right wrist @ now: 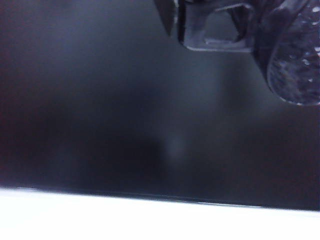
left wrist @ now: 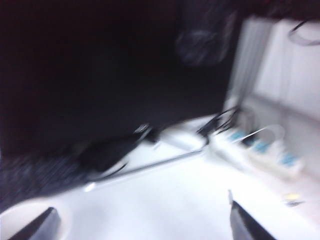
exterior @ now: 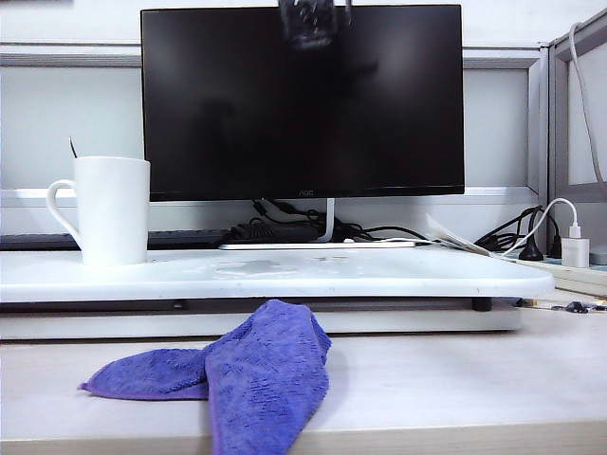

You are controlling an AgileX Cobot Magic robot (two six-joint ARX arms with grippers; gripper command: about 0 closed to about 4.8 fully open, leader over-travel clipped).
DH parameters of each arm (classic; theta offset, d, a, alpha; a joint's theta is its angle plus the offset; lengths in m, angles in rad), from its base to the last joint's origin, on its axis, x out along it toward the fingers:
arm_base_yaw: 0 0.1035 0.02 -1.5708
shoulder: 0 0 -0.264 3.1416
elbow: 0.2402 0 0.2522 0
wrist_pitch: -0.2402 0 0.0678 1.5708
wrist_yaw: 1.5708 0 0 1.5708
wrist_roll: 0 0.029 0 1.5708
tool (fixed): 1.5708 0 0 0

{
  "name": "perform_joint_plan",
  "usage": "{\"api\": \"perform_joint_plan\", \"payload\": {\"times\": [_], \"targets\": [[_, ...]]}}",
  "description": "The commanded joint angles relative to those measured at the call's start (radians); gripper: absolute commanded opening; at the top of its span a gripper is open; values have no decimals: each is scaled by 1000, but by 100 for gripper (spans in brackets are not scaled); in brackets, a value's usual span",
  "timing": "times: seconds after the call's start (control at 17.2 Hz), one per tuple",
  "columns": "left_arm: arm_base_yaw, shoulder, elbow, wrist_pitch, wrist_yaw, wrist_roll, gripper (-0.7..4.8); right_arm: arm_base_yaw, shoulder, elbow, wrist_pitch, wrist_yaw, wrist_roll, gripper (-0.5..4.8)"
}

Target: Carefully pick up the black cup and pour some water from the black cup into the white cup.

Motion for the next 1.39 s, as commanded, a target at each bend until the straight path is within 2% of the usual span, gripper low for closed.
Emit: {"api": "perform_joint_plan", "payload": {"times": [0.06,0.41,0.7,0.81,0.93,1.16,1.22,1.28,1.39], "targets": [[-13,-34,5,10,0,14,479,-10,-47,8,-45,-42,-9,-5],[-13,-55,5,-6,3,12,479,-10,-202,8,-225,-50,-3,-5],[-13,-55,5,-42,21,12,479,-10,-492,8,-497,-29,-19,-5],[-13,-55,5,-54,49,12,479,-10,-610,4,-648,19,-18,-5],[-13,-55,5,-71,53,12,479,-10,-741,-63,-693,31,3,-5],[-13,-53,5,-95,53,13,479,-10,-1051,-491,-610,41,32,-5],[-13,-53,5,-95,53,13,479,-9,-1122,-642,-523,37,32,-5],[-13,-53,5,-95,53,13,479,-9,-1201,-863,-332,37,40,-5],[-13,-53,5,-95,53,15,479,-9,-1255,-1142,-10,24,87,-5]]}}
